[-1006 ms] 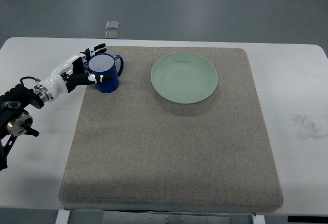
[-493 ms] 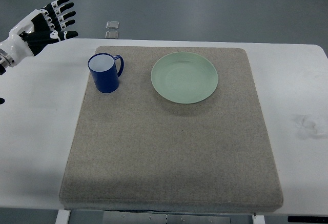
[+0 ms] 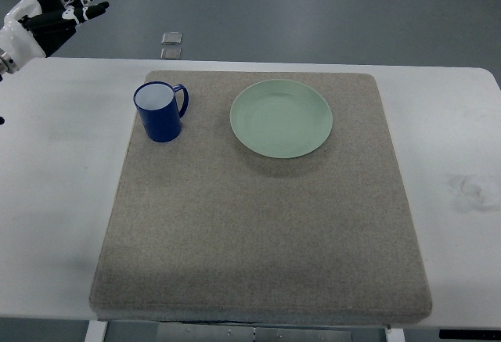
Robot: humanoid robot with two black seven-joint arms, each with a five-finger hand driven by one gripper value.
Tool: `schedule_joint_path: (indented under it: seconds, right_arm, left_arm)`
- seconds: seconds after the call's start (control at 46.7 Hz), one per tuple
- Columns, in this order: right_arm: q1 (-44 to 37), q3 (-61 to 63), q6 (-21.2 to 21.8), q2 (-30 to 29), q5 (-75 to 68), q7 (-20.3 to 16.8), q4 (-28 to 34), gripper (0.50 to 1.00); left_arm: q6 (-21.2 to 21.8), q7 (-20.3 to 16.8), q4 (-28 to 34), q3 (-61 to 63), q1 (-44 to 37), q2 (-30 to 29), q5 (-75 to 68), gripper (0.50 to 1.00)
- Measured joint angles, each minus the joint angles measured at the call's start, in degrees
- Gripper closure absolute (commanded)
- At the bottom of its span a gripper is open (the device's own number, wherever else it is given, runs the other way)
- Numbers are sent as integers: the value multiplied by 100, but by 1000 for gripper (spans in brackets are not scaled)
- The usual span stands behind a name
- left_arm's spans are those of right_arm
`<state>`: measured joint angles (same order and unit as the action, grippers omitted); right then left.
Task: Place cup left of plate with left hand
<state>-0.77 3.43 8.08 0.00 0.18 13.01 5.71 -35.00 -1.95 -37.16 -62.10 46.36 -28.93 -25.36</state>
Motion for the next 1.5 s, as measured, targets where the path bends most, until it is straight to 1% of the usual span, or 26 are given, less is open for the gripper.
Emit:
schedule_joint_path:
  seconds: [0.043, 0.128, 0.171, 0.364, 0.407, 0.578, 1.499]
  right_arm:
    - [-3, 0, 0, 0, 0, 0, 0, 568]
    - [-2, 0, 0, 0, 0, 0, 0, 568]
    - [-3, 0, 0, 0, 0, 0, 0, 568]
    - [-2, 0, 0, 0, 0, 0, 0, 568]
    - [0, 0, 0, 0, 0, 0, 0, 568]
    - [0, 0, 0, 0, 0, 0, 0, 568]
    - [2, 8, 8, 0, -11, 0, 5, 568]
  left_arm:
    - [0, 415, 63, 3, 29, 57, 455, 500]
    - [0, 1043, 81, 24, 50, 111, 1202, 500]
    - [0, 1285, 80, 29, 72, 138, 1495, 500]
    - [0, 2078, 77, 30, 277, 241, 2415, 500]
    - [0, 2161, 79, 26, 308, 273, 2506, 500]
    - [0, 2197, 85, 27, 390, 361, 2554, 500]
    - [0, 2146, 86, 23, 357, 371, 2475, 500]
